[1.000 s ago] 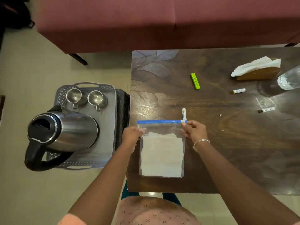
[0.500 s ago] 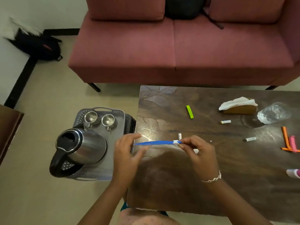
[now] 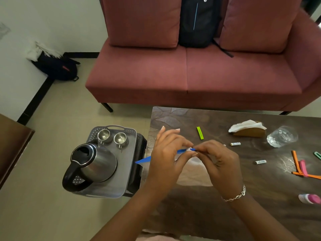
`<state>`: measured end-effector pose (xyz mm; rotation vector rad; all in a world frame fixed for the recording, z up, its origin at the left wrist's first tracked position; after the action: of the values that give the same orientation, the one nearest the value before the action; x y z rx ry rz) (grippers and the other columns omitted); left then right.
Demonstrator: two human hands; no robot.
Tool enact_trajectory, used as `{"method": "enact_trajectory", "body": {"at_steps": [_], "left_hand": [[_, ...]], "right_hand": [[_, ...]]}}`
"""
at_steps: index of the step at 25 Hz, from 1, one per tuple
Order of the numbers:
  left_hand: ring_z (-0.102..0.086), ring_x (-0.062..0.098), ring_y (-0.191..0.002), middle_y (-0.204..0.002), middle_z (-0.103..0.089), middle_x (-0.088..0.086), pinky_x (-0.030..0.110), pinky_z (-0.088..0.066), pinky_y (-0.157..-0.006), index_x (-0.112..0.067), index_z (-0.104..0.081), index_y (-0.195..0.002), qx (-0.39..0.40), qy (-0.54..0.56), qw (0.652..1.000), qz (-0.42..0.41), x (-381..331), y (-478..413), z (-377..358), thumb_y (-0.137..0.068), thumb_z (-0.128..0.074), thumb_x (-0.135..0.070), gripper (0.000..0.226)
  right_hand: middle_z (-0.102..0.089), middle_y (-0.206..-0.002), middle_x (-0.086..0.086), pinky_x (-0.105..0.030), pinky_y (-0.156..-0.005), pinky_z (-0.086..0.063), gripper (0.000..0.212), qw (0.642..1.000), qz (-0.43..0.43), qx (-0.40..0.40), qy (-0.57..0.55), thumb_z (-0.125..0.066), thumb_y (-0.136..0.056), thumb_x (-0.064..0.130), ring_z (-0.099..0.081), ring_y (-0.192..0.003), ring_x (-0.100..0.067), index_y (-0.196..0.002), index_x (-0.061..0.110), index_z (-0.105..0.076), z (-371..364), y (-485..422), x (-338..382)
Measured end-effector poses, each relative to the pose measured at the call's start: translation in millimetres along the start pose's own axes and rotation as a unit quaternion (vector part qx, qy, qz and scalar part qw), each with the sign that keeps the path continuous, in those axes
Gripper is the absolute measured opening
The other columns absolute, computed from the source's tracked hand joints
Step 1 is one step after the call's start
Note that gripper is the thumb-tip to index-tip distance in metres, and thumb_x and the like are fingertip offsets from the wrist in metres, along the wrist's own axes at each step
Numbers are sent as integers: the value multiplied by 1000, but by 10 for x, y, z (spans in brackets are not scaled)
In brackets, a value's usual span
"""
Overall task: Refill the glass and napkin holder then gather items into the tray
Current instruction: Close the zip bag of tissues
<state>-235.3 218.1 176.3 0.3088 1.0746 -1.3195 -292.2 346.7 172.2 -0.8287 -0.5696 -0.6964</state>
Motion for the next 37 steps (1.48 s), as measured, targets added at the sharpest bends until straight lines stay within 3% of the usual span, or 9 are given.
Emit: {"method": "enact_trajectory", "body": {"at_steps": [6, 11, 17, 22, 26, 28, 32, 37], "left_hand": [[-57, 7, -93, -72, -68, 2, 38, -30, -109, -8, -67, -71, -43, -3, 997, -62, -209, -3, 81, -78, -62, -28, 22], [-59, 9, -91, -66, -66, 3, 41, -29, -111, -6, -67, -68, -64, -44, 988, -133, -341, -18, 152, -78, -64, -25, 22], [-59, 9, -89, -67, -67, 3, 43, -32, -109, -7, -68, -69, -60, -55, 987, -142, -411, 1, 178, -77, -65, -25, 20], [-59, 9, -87, -72, -68, 4, 39, -28, -112, -6, -67, -72, -51, -63, 986, -147, -460, -22, 168, -80, -62, -25, 21], [-61, 9, -85, -75, -69, 3, 43, -24, -114, -6, -66, -75, -50, -88, 981, -167, -452, -28, 176, -81, -62, -22, 18], [-62, 10, -84, -74, -69, 4, 42, -23, -114, -6, -67, -74, -55, -95, 980, -163, -419, -55, 197, -81, -62, -22, 19], [-61, 10, -85, -73, -68, 4, 40, -22, -114, -4, -67, -72, -64, -108, 981, -147, -295, -96, 278, -80, -63, -20, 19], [-60, 8, -86, -73, -68, 4, 40, -21, -114, -5, -66, -73, -63, -124, 982, -130, -105, -124, 415, -80, -63, -21, 18]], "right_hand": [[-69, -82, 1, -19, -70, -50, 19, 998, 5, -3, -58, -56, -82, 22, -62, -79, -5, -87, 10, -71, 178, 21, 108], [-68, -83, 1, -20, -74, -49, 15, 992, 4, -17, -124, -58, -82, 21, -63, -82, -9, -87, 12, -69, 306, 6, 212], [-64, -76, -2, -34, -65, -49, 16, 996, 67, -30, -58, -55, -85, 18, -59, -73, -14, -79, 6, -64, 327, -7, 265], [-64, -77, -8, -30, -65, -50, 8, 993, 84, -63, -51, -49, -89, 20, -59, -72, -17, -87, 14, -55, 318, 21, 298], [-65, -83, -8, -19, -78, -48, 6, 992, 74, -85, -57, -48, -88, 13, -62, -87, -15, -88, 13, -55, 344, 20, 318], [-66, -86, -8, -22, -85, -47, 9, 991, 55, -98, -71, -47, -88, 10, -63, -99, -17, -86, 10, -56, 386, -5, 288], [-63, -89, 1, -37, -87, -48, 12, 986, 26, -132, -95, -44, -88, 9, -60, -108, -18, -84, 15, -53, 536, -84, 207], [-61, -91, 28, -42, -90, -48, 14, 980, 12, -163, -118, -44, -88, 8, -59, -111, -14, -84, 18, -52, 711, -174, 56]]}}
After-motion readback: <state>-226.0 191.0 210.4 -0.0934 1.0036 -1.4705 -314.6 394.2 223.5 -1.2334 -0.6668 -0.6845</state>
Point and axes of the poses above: each hand's wrist, its own y-axis away from the middle knuckle, its own z-axis out of the back of the hand, x = y × z, the point moved 3 cm from there along -y, towards the middle knuckle
